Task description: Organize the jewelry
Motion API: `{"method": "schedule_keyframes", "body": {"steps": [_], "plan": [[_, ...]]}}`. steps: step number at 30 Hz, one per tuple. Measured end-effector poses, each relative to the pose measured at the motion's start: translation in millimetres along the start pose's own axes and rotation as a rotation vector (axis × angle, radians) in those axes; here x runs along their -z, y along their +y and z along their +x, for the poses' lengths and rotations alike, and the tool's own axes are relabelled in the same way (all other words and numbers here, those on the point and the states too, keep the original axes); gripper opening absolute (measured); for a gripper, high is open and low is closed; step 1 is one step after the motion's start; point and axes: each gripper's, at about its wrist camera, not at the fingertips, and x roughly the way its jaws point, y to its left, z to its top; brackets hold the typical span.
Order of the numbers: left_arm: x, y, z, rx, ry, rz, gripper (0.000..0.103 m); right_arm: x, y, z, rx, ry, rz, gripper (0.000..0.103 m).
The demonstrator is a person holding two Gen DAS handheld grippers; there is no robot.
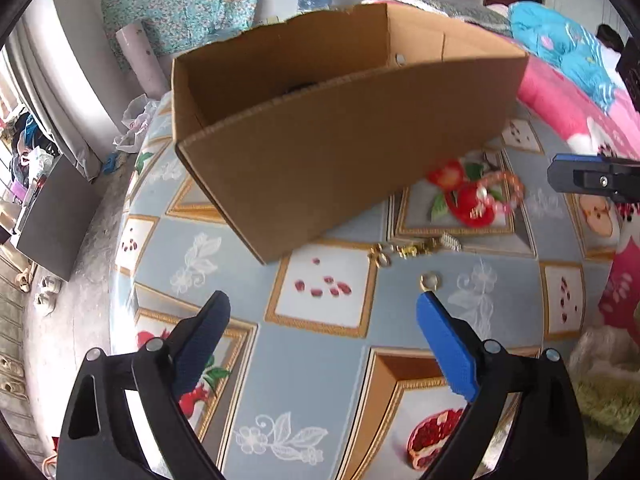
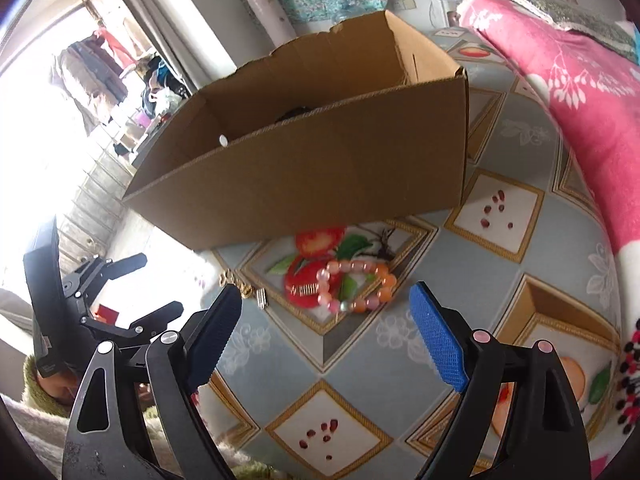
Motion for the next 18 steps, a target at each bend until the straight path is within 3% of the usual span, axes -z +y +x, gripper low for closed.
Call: {"method": "schedule_keyframes", "body": {"steps": [4, 8, 13, 18], "plan": [[18.5, -11.1, 11.4, 0.014, 0.056, 0.037, 0.093, 21.6, 10.8, 2.6, 0.074, 0.036, -0.048, 0.085], [25.2, -14.2, 16.8, 0.016, 0.051, 0.052, 0.096, 33.2, 14.2, 11.1, 0.182, 0.076, -0.099, 0.086], [29.2, 0.2, 26.9, 0.111, 0.056, -0.053, 0.099, 38.4, 10.4, 22.0, 0.226, 0.111, -0.111, 0.086], [32.3, -0.5, 25.6, 0.096, 0.037, -0.067, 0.099, 41.3, 12.0, 31.7, 0.276, 0.126, -0.153, 0.090]]}}
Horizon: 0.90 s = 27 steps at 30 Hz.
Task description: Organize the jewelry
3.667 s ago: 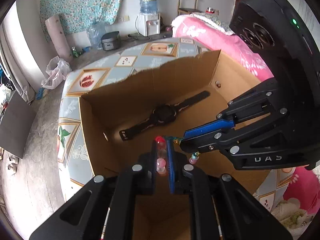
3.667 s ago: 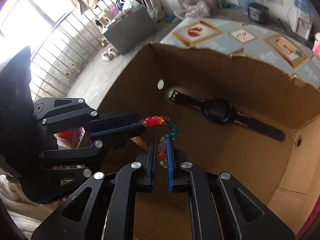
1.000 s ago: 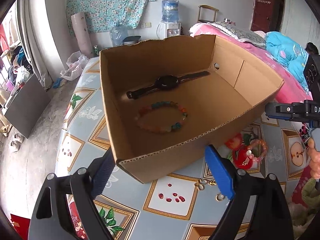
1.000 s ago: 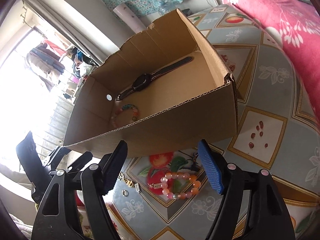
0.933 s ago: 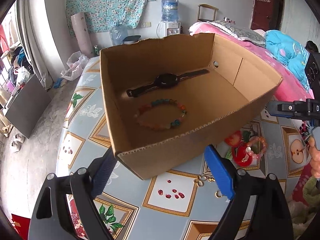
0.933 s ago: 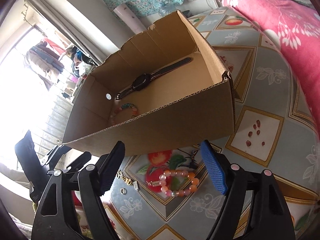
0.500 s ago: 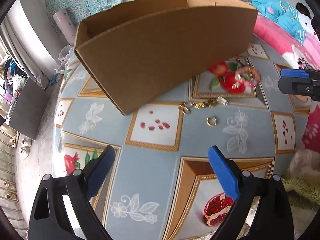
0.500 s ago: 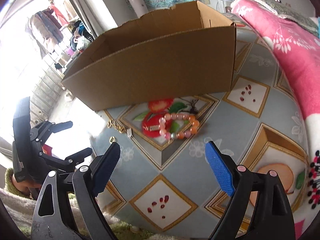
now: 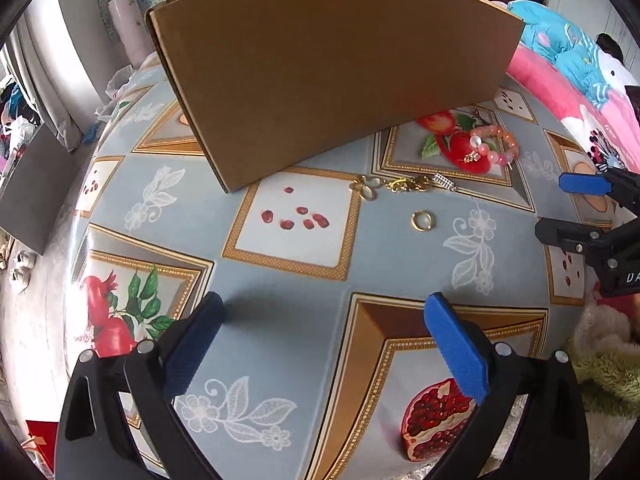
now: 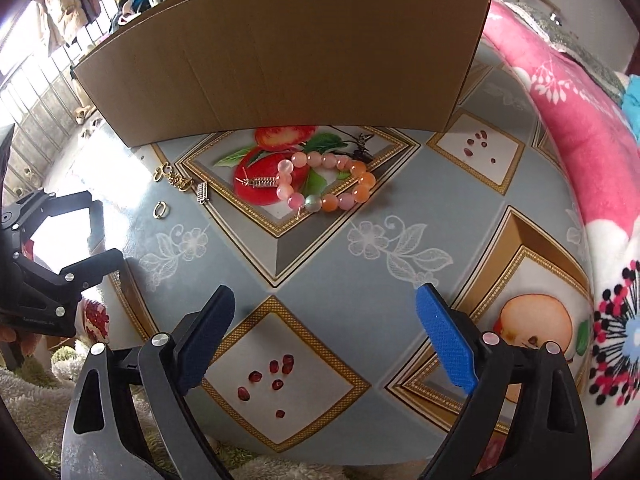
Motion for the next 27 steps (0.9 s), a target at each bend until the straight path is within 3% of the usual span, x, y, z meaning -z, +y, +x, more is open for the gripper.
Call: {"method": "schedule_keyframes", "body": {"steps": [4, 27], "plan": [[0.8, -2.1, -0.8, -0.002, -0.001, -0.004, 0.099, 0.4, 7.7, 4.5, 0.032, 0.010, -0.043, 0.095], [-2.0, -0.2, 1.7, -0.026, 0.033, -0.053, 0.099, 0.8, 15.2, 1.4, 0.044, 0.037, -0.047, 0.095]]}}
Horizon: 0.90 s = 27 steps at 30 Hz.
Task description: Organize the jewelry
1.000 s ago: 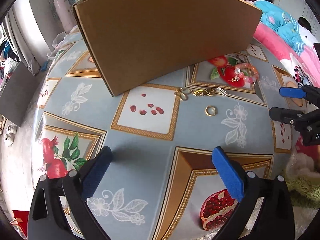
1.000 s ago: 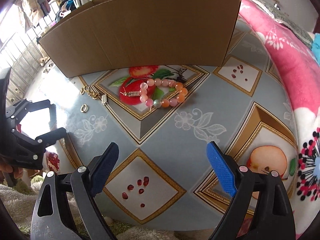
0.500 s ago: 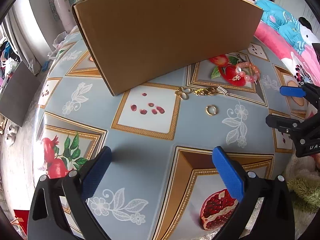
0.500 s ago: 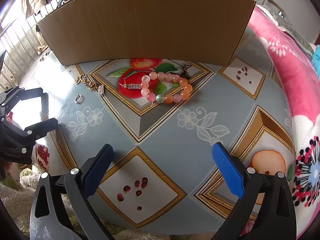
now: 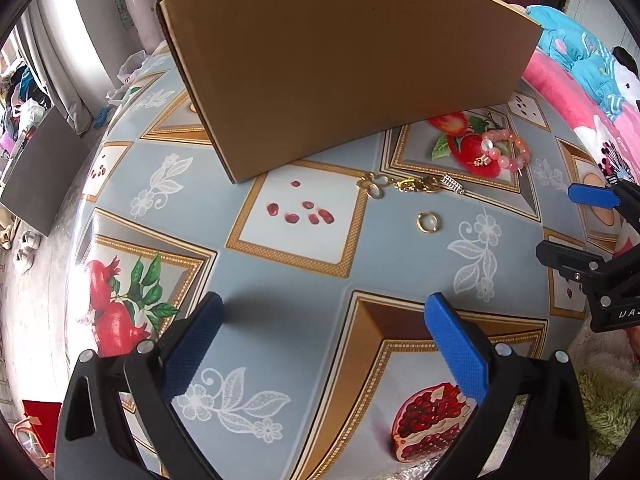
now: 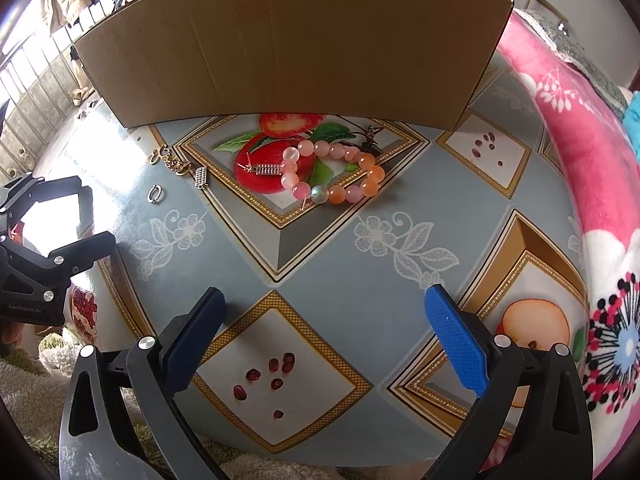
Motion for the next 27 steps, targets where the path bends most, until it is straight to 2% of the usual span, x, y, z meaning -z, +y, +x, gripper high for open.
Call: {"method": "schedule_keyframes", "body": {"steps": [4, 12, 14, 16, 18, 20, 22, 24, 27], "plan": [[-0.7, -0.1, -0.3, 0.005, -0.001, 0.009, 0.099, -11.9, -3.1, 1.8, -0.016, 0.063, 0.035, 0.095], [-0.1, 0.5, 0.3, 0.016, -0.047, 0.019, 0.099, -37.0, -7.4, -10.5, -0.299, -0.007, 0.139, 0.093], [-0.1, 0.6, 0.3, 0.018, -0.054, 0.022, 0.099, -42.5, -5.5, -11.0, -0.329, -0.019, 0.135, 0.082], [0.2, 0.9, 0.1, 0.020, -0.062, 0.026, 0.099, -47.7, -2.7, -11.8, -0.331, -0.032, 0.118, 0.069], [2.0, 1.1, -0.7, 0.020, -0.074, 0.026, 0.099, -54.8, -0.2, -12.9, -0.322, -0.051, 0.098, 0.060], [3.0, 0.9, -1.1, 0.020, -0.080, 0.028, 0.099, -63.1, 1.9, -13.3, -0.303, -0.072, 0.077, 0.054], [2.8, 0.6, -1.3, 0.023, -0.079, 0.032, 0.099, -68.8, 4.0, -9.9, -0.290, -0.080, 0.063, 0.044], [2.8, 0.5, -1.4, 0.025, -0.077, 0.035, 0.099, -73.0, 6.2, -5.6, -0.303, -0.077, 0.051, 0.035], [2.3, 0.7, -0.8, 0.026, -0.079, 0.037, 0.099, -79.3, 13.6, 4.2, -0.333, -0.049, 0.027, 0.028]]}}
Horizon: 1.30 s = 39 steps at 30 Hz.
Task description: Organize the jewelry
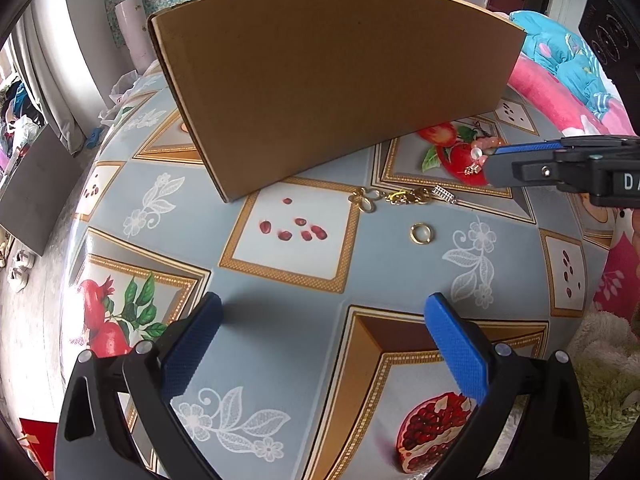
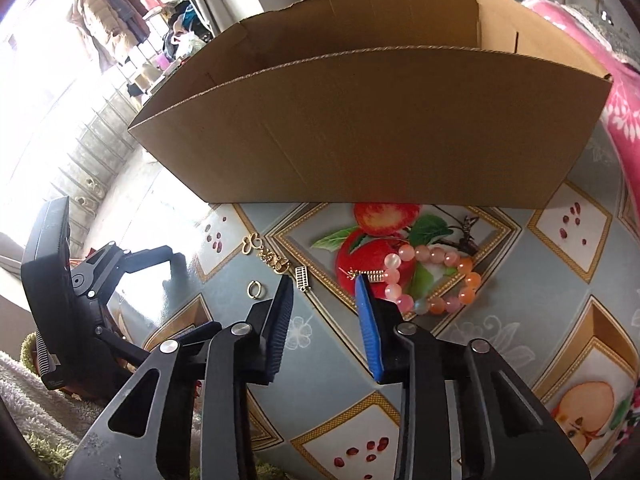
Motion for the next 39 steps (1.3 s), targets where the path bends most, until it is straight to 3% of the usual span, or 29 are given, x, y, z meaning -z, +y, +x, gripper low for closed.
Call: {"method": "schedule_keyframes", "body": {"steps": [8, 13, 18, 24, 29, 35, 39], "plan": [[1.8, -0.4, 0.0, -0.002, -0.024, -0.002, 0.099, -6.0, -19.7, 9.0, 0.159, 0.019, 0.016, 0.027], [0.7, 0.0, 0.8, 0.000, -0.026, 0.002, 0.099, -14.9, 4.9, 7.5, 0.068, -0.002, -0.063, 0.028], [0.4, 0.0, 0.9, 0.000, -0.024, 0.002, 0.099, -19.4, 37.9, 33.8, 0.090, 0.040, -0.155, 0.028], [0.8, -0.1, 1.1, 0.003, -0.031, 0.006, 0.099, -17.2, 24.2, 32.3, 0.121, 0.052, -0.121, 0.026], [0.6, 0.1, 1.2, 0.008, -0.035, 0.014, 0.099, -22.8, 23.9, 28.7, 0.081, 0.035, -0.069, 0.032], [0.8, 0.3, 1.1, 0.008, -0.035, 0.015, 0.099, -27.3, 56.2, 37.5, 0.059, 0.022, -0.164, 0.032], [0.8, 0.2, 1.2, 0.008, -0.035, 0.015, 0.099, -23.1, 69.1, 52.6, 0.077, 0.040, -0.206, 0.023]]}}
